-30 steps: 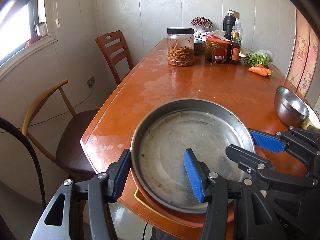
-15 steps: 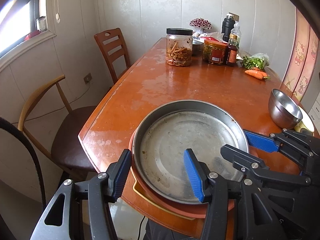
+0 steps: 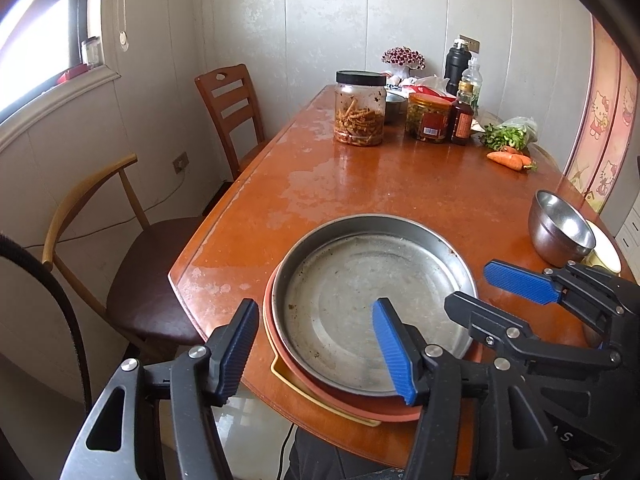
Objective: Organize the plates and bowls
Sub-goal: 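Open the left tool off the pan rim and withdraw it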
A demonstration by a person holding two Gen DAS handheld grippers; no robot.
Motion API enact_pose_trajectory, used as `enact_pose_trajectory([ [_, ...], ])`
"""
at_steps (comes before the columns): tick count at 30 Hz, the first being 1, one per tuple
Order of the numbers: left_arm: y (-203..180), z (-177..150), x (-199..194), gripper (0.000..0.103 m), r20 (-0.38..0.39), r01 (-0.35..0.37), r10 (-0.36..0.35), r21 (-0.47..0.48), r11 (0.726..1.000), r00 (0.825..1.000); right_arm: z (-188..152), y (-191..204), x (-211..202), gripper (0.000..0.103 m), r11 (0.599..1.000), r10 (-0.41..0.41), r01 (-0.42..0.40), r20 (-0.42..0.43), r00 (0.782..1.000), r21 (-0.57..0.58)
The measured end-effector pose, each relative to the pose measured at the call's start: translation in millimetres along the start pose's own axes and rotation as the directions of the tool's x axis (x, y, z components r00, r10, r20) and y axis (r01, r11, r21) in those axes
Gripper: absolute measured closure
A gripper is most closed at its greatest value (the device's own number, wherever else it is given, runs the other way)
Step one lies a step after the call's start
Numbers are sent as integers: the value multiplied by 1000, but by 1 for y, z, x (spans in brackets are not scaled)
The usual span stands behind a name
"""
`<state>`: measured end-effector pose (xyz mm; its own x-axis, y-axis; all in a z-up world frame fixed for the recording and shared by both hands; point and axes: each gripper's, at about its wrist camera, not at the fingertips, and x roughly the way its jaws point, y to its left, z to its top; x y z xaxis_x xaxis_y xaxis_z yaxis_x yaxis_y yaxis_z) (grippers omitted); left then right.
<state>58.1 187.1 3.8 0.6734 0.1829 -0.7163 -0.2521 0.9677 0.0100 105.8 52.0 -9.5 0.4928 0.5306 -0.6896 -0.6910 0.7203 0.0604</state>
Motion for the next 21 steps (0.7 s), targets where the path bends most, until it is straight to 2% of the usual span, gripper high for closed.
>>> enact_pose_trajectory([
  [21, -20, 3, -34, 37, 46, -6, 6, 6, 1000, 999, -1, -15, -49, 45, 999, -9, 5, 86, 996, 43],
])
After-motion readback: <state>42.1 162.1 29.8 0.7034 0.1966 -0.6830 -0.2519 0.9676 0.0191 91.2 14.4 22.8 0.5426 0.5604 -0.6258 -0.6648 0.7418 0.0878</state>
